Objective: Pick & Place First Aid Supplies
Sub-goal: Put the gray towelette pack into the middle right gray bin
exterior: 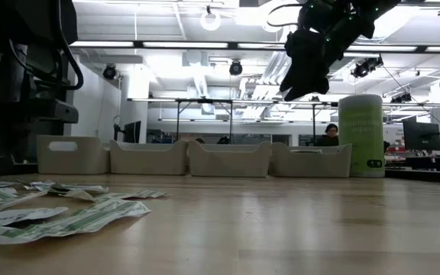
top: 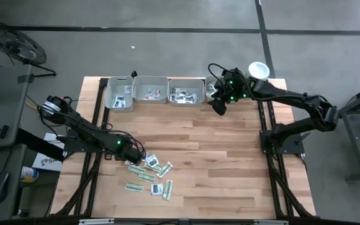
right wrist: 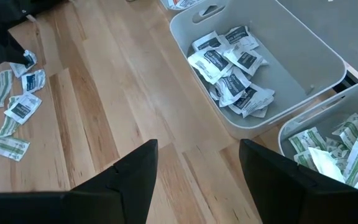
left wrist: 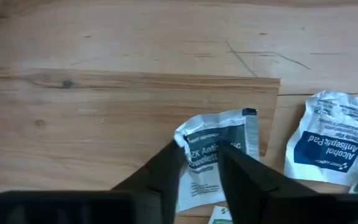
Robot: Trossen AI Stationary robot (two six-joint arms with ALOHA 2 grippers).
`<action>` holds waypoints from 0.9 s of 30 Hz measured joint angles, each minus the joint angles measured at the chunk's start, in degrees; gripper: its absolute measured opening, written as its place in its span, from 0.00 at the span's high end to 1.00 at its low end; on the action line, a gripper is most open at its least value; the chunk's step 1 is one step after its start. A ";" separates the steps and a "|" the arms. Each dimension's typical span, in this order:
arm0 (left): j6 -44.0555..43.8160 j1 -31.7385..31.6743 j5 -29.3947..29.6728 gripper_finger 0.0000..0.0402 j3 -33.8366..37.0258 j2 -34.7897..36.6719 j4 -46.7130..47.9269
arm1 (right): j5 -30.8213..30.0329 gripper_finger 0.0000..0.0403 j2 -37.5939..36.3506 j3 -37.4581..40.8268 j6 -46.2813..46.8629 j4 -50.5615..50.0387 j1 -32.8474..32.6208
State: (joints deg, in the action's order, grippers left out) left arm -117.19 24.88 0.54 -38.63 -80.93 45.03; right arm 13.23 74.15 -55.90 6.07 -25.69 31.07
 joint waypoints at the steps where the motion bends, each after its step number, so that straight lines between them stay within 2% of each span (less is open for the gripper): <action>1: 0.24 0.00 -0.02 0.77 0.00 0.01 0.02 | 0.00 0.45 0.00 0.00 0.00 0.00 0.00; 8: 3.34 0.00 -0.05 0.98 0.00 0.01 0.21 | 0.00 0.45 0.00 0.00 -0.04 -0.20 0.00; 13: 5.01 -0.09 0.47 0.99 0.05 0.41 0.07 | 0.02 0.45 0.00 0.00 -0.04 -0.60 0.00; 16: 5.32 -0.09 3.10 0.99 0.09 2.26 -0.07 | 0.04 0.45 0.00 0.00 -0.04 -0.80 0.00; 19: 5.33 -0.11 7.41 1.00 0.09 5.03 0.09 | 0.04 0.45 0.00 0.00 -0.04 -0.87 0.00; 22: 6.35 -0.11 14.23 1.00 -0.05 8.50 0.00 | 0.04 0.45 0.00 0.00 -0.04 -0.85 0.00; 27: 13.45 -0.13 29.45 1.00 -1.63 13.08 -1.44 | 0.04 0.45 0.00 0.00 -0.04 -0.43 0.00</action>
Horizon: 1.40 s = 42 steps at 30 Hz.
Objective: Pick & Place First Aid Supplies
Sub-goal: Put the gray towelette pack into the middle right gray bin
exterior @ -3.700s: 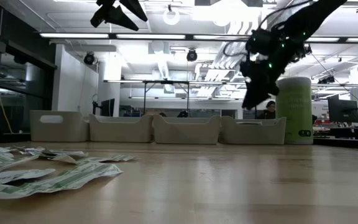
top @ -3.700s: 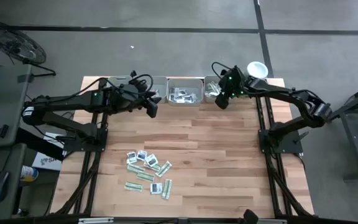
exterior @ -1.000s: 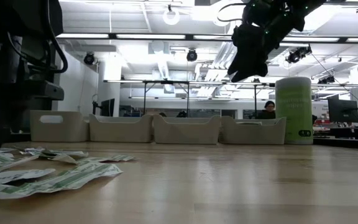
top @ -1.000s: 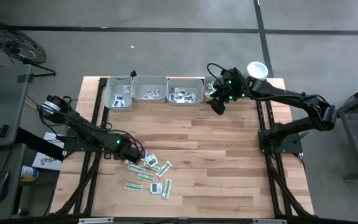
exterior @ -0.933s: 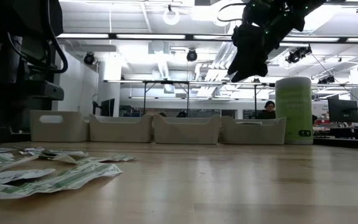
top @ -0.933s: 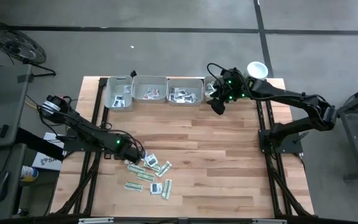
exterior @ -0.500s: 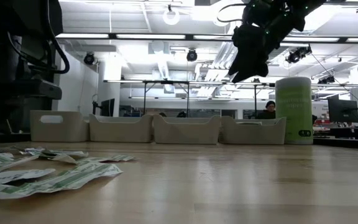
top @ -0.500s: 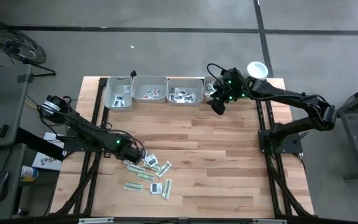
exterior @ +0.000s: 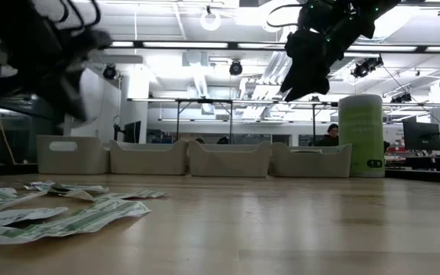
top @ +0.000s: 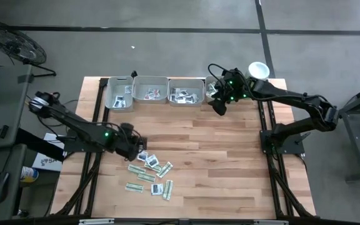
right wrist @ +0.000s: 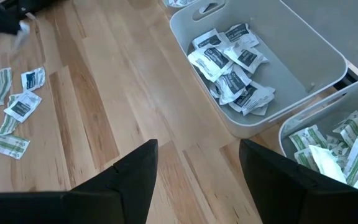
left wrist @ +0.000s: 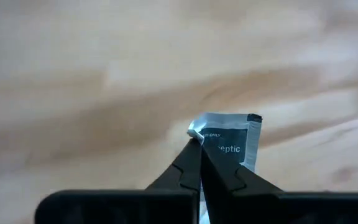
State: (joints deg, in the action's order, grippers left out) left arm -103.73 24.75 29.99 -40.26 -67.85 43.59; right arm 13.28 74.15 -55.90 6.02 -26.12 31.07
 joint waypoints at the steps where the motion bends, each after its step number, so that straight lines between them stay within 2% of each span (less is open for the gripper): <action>1: 1.62 -0.04 3.21 1.00 -0.45 0.63 -0.22 | 0.00 0.45 0.00 0.00 0.00 0.01 0.00; 4: 6.35 -1.42 10.69 1.00 -2.09 1.10 -0.42 | 0.00 0.45 0.00 0.00 0.27 0.34 0.00; 8: 15.13 -6.34 10.37 1.00 -3.31 0.99 -3.31 | 0.00 0.45 0.00 0.00 1.37 0.67 0.00; 14: 33.24 -16.96 3.69 1.00 -3.31 0.83 -15.85 | 0.00 0.45 0.02 0.00 1.51 0.69 0.00; 19: 42.61 -25.93 -2.90 1.00 -3.29 0.83 -21.22 | -0.01 0.45 0.02 0.02 1.67 0.69 0.00; 24: 52.74 -33.31 -9.50 1.00 -3.29 0.03 -31.66 | -0.02 0.45 0.02 0.02 1.80 0.69 0.00; 33: 59.15 -43.46 -18.95 1.00 -3.34 -6.24 -44.12 | -0.02 0.45 0.02 0.02 2.01 0.69 0.00; 37: 62.18 -45.99 -21.40 1.00 -6.78 -10.94 -44.14 | -0.04 0.45 0.02 0.02 1.97 0.69 0.00; 42: 69.19 -48.48 -23.38 1.00 -16.30 -18.32 -38.35 | -0.02 0.45 0.02 0.02 1.95 0.69 0.00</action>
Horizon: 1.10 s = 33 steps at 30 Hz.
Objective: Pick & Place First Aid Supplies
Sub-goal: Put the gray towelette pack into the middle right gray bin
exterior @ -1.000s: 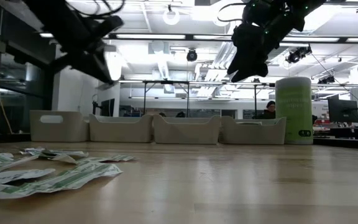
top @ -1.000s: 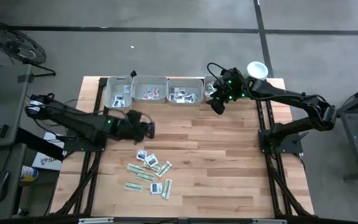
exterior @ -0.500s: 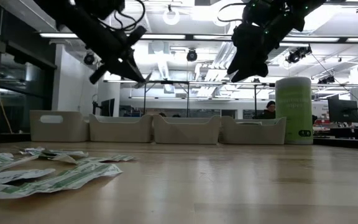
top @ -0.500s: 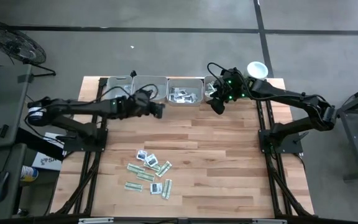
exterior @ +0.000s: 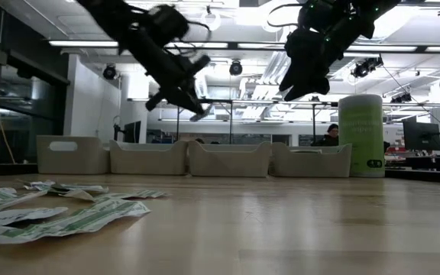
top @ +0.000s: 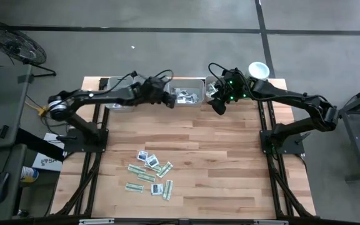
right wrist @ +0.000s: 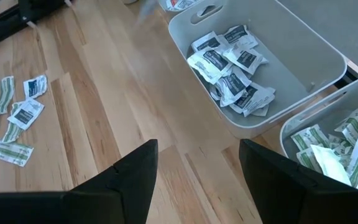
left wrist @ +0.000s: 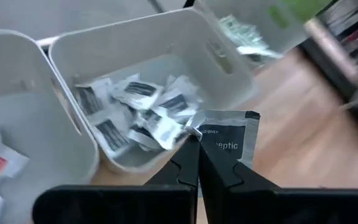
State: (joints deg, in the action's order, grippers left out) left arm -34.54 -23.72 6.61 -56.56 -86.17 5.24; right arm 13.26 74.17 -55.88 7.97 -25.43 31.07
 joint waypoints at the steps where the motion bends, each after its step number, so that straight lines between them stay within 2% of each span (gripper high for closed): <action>1: 1.12 -0.46 0.17 1.00 -2.44 -1.73 2.59 | -0.02 0.45 0.00 0.00 0.00 -0.05 0.00; 7: 8.11 -2.78 0.96 1.00 -17.09 -11.92 16.70 | -0.01 0.45 0.00 0.00 0.01 -0.15 0.00; 16: 12.04 -2.92 3.27 1.00 -33.11 -23.63 24.82 | -0.02 0.45 0.00 0.00 -0.20 -0.35 0.00; 20: 11.07 -2.95 3.45 1.00 -35.66 -26.64 27.65 | -0.02 0.45 0.00 0.00 -0.40 -0.66 0.02; 27: 6.99 -2.95 4.29 1.00 -36.23 -28.50 29.32 | -0.44 0.45 0.00 0.02 -0.44 -0.96 0.00; 33: 7.12 -2.93 4.92 0.89 -36.21 -28.50 29.72 | -0.85 0.45 0.00 0.02 -0.44 -1.10 0.01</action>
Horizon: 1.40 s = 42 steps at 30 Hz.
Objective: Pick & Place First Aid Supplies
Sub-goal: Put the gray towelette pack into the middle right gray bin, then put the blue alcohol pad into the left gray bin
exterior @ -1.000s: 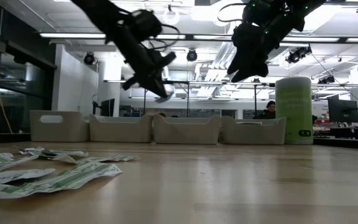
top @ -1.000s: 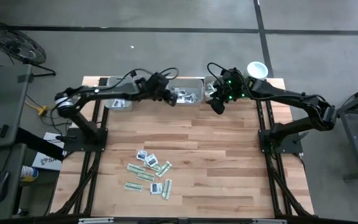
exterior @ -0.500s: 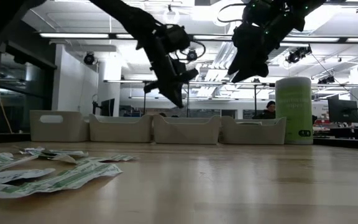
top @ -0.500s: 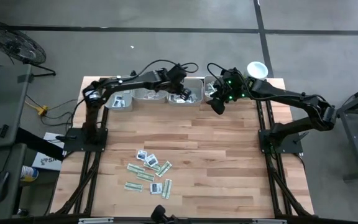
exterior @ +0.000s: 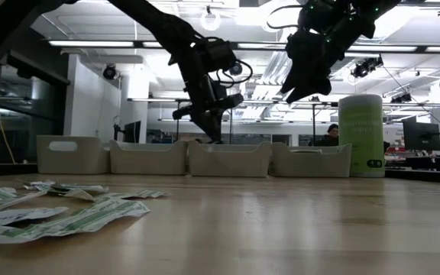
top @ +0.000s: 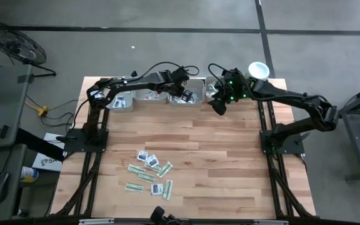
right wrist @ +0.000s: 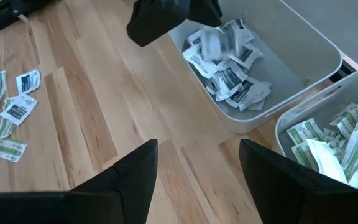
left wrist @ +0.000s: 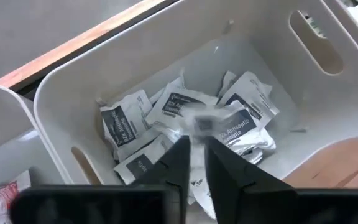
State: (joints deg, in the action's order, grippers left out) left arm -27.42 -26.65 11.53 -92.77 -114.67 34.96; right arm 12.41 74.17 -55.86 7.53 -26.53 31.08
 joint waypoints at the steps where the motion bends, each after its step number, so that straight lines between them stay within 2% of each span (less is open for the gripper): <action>1: 0.00 0.00 0.02 0.86 0.00 0.02 0.00 | -0.01 0.45 0.00 0.00 0.00 -0.12 0.01; 5: 2.26 -0.02 -1.64 0.76 0.00 0.13 0.00 | -0.01 0.45 0.00 0.00 0.00 -0.50 0.01; 8: 4.04 0.02 -2.65 0.73 0.02 1.37 1.13 | -0.02 0.45 0.00 0.00 -0.01 -1.15 0.01; 14: 5.17 0.88 -2.25 0.72 0.02 4.82 9.74 | -0.03 0.45 0.00 0.00 -0.02 -1.69 -0.01; 19: 6.57 4.40 -0.18 0.72 0.46 7.45 19.35 | -0.03 0.45 0.00 0.00 -0.02 -1.73 0.01; 23: 5.75 7.71 1.07 0.72 3.58 10.44 22.38 | -0.03 0.45 0.00 0.00 -0.04 -1.89 0.01; 31: -4.74 13.65 1.52 0.72 16.00 19.42 22.18 | -0.01 0.45 0.00 0.00 -0.48 -1.98 -0.01; 42: -31.52 26.35 0.57 0.72 33.82 31.59 19.39 | 0.12 0.45 0.00 0.00 -0.50 -2.11 0.01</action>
State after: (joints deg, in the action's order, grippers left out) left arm -58.94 -0.30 12.10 -58.95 -83.08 54.35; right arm 12.53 74.17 -55.86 7.03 -28.64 31.09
